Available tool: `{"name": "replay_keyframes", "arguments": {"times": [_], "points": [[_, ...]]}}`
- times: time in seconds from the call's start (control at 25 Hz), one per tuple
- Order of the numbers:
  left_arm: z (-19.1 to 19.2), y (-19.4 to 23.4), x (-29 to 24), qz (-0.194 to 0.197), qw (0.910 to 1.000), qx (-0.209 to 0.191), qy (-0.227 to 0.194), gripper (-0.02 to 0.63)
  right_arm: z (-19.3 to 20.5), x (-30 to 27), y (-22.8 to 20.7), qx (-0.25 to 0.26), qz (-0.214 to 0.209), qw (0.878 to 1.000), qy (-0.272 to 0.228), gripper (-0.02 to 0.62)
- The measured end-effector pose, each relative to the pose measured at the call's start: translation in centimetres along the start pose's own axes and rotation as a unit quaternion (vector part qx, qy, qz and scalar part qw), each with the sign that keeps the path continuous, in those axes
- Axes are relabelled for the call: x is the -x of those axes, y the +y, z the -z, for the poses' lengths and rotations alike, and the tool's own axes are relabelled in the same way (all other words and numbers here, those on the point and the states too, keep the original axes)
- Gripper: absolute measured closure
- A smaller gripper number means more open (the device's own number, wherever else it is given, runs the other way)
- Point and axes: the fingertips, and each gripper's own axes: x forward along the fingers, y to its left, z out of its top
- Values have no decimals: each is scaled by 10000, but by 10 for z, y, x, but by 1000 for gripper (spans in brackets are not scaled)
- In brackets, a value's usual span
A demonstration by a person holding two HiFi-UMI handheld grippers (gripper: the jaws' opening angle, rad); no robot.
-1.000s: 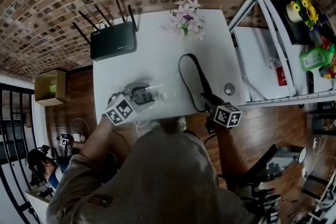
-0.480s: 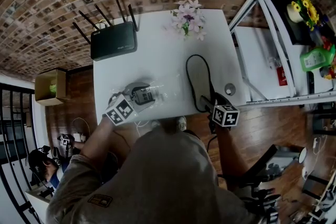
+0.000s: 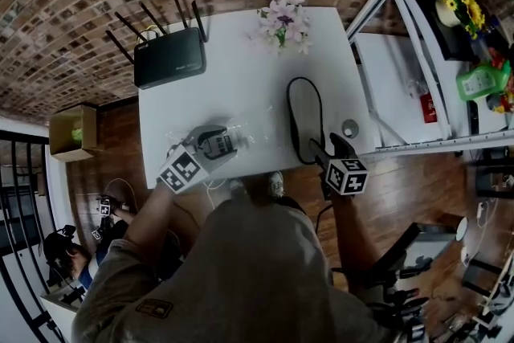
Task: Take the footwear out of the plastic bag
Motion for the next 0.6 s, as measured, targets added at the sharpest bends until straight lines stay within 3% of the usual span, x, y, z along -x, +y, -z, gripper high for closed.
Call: {"name": "replay_keyframes", "arguments": {"times": [0.28,0.6], "points": [[-5,-13,5,-153,9991,252,-312,387,-17,15,40,336,-421,9980,-317,393],[-22,-53,4,-511,9949,614,-612,482,-22,33,78,837,-1303,9864,-542,420]]}}
